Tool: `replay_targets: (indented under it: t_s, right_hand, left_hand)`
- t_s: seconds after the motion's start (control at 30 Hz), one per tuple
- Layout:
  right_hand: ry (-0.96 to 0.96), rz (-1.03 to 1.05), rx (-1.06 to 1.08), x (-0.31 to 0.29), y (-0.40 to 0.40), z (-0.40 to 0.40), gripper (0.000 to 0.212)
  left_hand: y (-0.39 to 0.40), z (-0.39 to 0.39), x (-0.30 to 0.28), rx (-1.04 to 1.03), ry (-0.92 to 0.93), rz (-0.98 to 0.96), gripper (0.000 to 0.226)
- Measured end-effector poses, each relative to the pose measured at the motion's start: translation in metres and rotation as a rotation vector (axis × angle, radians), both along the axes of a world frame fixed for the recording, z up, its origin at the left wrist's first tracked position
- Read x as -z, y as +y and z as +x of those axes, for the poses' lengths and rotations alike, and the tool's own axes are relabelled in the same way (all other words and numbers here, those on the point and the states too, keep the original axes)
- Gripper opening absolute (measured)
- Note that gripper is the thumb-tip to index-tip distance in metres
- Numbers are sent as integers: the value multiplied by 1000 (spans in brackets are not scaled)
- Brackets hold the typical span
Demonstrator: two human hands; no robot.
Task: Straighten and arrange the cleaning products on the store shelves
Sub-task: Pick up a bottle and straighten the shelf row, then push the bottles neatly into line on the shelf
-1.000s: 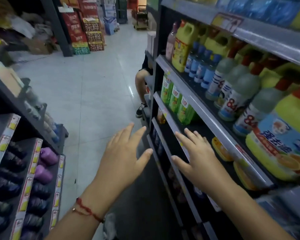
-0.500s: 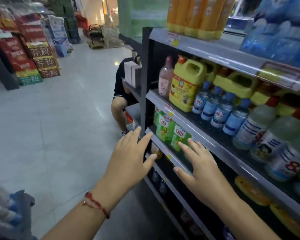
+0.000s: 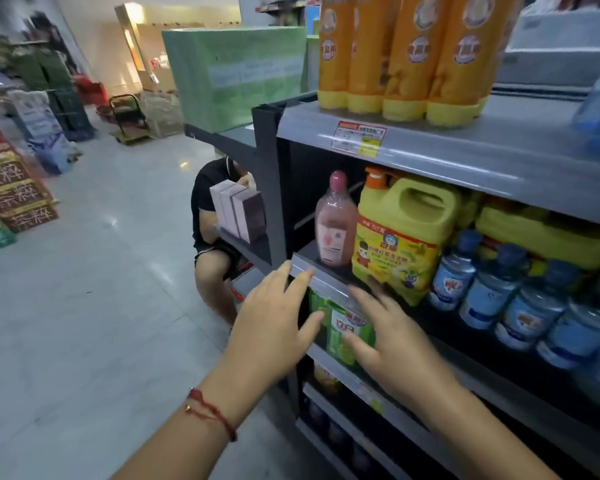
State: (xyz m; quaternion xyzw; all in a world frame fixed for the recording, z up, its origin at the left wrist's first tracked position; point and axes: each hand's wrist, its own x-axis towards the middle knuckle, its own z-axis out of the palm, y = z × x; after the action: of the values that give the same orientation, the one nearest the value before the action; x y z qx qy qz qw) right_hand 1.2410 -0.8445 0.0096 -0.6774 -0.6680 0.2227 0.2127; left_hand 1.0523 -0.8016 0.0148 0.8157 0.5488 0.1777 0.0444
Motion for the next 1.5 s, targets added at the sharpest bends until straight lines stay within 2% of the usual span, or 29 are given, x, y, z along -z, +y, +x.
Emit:
replay_targets:
  t_s: [0.13, 0.27, 0.33, 0.4, 0.43, 0.5, 0.6, 0.67, 0.77, 0.8, 0.9, 0.97, 1.0, 1.1, 1.13, 1.23, 1.33, 1.4, 1.47, 1.5]
  right_hand:
    - [-43, -31, 92, -11, 27, -15, 69]
    - [-44, -131, 313, -8, 30, -39, 49]
    - [-67, -161, 397, -5, 27, -53, 47]
    - [-60, -210, 476, -3, 21, -69, 57]
    - [-45, -223, 527, -1, 18, -77, 63]
    - [-3, -224, 635, 7, 12, -94, 69]
    - [83, -176, 741, 16, 3, -123, 70]
    - [136, -163, 765, 21, -1, -142, 68]
    - [226, -110, 809, 28, 1, -162, 64]
    - [236, -79, 827, 29, 2, -167, 62]
    - [250, 27, 885, 33, 6, -184, 59]
    - [376, 121, 916, 36, 10, -197, 62]
    - [509, 152, 914, 35, 13, -204, 65]
    - [1007, 214, 922, 44, 17, -223, 61]
    - [1119, 208, 965, 48, 14, -230, 57]
    - [1280, 95, 1078, 68, -4, -253, 52]
    - [1562, -110, 1150, 91, -29, -280, 50]
    - [1705, -216, 1157, 98, -44, -295, 55]
    - [1815, -267, 1139, 104, -56, -304, 60]
    - [1861, -282, 1130, 109, -61, -304, 60]
  left_hand:
    - [67, 2, -8, 93, -11, -19, 70]
    - [141, 16, -8, 173, -236, -172, 54]
    - [158, 28, -11, 271, -395, -256, 69]
    - [174, 40, -13, 366, -522, -247, 84]
    - [184, 47, -12, 387, -550, -228, 83]
    - [198, 54, -12, 360, -533, -223, 74]
    - [207, 52, -17, 320, -299, -126, 60]
    - [205, 42, -19, 372, -304, -127, 55]
    - [203, 10, -4, 522, -642, -272, 29]
    - [200, -4, 4, 552, -752, -331, 27]
    - [177, -58, 10, 563, -982, -364, 46]
    - [159, -92, 3, 583, -1128, -410, 50]
    - [151, -106, 1, 578, -1184, -473, 48]
    - [134, -133, 24, 530, -1208, -791, 44]
    - [129, -139, 40, 495, -1198, -908, 45]
    - [106, -153, 88, 353, -1193, -1251, 56]
    - [75, -167, 119, 280, -1189, -1556, 67]
    - [61, -171, 128, 257, -1207, -1634, 65]
    - [51, -172, 131, 307, -1140, -1591, 59]
    - [46, -171, 127, 386, -1050, -1517, 55]
